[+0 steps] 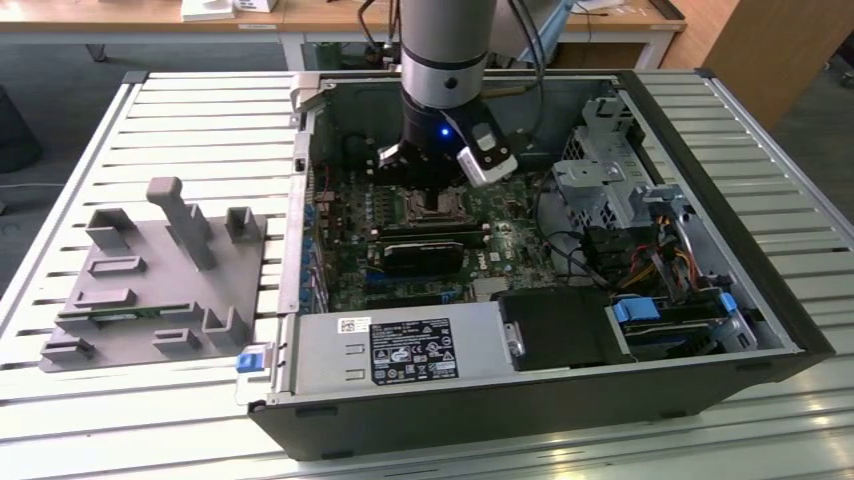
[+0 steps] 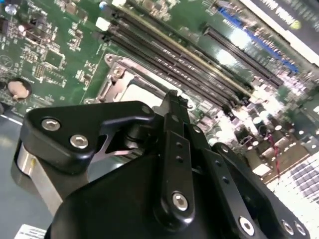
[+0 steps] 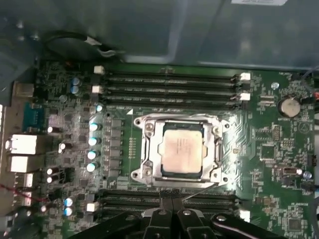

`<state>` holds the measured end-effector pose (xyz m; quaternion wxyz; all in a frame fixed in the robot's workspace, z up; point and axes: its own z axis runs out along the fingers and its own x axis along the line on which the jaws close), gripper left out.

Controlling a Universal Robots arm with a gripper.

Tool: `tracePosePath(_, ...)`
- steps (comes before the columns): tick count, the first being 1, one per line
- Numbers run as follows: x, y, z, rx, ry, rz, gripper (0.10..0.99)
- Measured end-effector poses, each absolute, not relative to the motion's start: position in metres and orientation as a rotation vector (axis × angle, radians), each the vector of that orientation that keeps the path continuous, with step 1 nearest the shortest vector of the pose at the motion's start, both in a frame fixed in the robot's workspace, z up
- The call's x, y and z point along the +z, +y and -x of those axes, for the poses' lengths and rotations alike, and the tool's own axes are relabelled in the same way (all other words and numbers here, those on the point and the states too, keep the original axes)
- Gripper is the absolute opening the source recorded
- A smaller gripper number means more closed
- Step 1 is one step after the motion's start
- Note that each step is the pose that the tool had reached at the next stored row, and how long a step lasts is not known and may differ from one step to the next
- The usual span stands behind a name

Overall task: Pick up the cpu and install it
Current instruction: 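Install the second cpu locking lever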

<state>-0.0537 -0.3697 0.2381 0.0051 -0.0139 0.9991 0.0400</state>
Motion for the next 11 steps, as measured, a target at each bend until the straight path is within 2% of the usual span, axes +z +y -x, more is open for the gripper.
tracePosePath(11,0.2327,-0.3751,0.0620,0.125,3.129,0.043,0.106)
